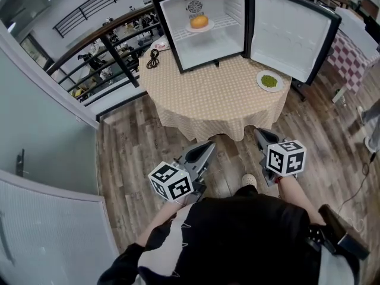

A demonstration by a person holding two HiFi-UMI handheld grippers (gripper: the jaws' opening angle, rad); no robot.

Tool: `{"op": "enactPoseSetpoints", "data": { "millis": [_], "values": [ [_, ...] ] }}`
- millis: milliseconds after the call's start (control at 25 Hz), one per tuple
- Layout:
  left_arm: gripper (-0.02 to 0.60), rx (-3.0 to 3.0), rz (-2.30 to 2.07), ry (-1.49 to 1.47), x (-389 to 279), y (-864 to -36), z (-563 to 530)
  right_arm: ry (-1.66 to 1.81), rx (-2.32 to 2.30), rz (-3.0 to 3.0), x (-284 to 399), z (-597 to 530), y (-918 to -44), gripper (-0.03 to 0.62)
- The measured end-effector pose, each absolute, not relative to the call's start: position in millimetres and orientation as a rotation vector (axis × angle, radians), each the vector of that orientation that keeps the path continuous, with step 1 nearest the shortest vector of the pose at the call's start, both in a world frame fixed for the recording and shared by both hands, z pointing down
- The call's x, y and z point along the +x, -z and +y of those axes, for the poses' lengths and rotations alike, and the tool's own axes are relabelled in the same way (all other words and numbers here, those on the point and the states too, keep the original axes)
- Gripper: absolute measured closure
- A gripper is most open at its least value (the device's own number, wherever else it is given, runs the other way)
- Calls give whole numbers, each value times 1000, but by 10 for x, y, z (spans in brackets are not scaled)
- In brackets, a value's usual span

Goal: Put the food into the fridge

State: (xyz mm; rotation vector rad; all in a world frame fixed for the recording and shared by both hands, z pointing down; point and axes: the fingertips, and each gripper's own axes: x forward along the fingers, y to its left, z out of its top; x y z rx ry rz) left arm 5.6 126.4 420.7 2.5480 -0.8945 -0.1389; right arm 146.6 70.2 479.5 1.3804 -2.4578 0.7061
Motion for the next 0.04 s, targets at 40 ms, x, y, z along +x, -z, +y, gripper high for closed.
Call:
{"op": "enactPoseSetpoints", "data": {
  "millis": [40],
  "values": [
    [568,2547,-895,139,46,-4208,1274,-704,1380,-2458,1460,710,-4794,579]
  ]
}}
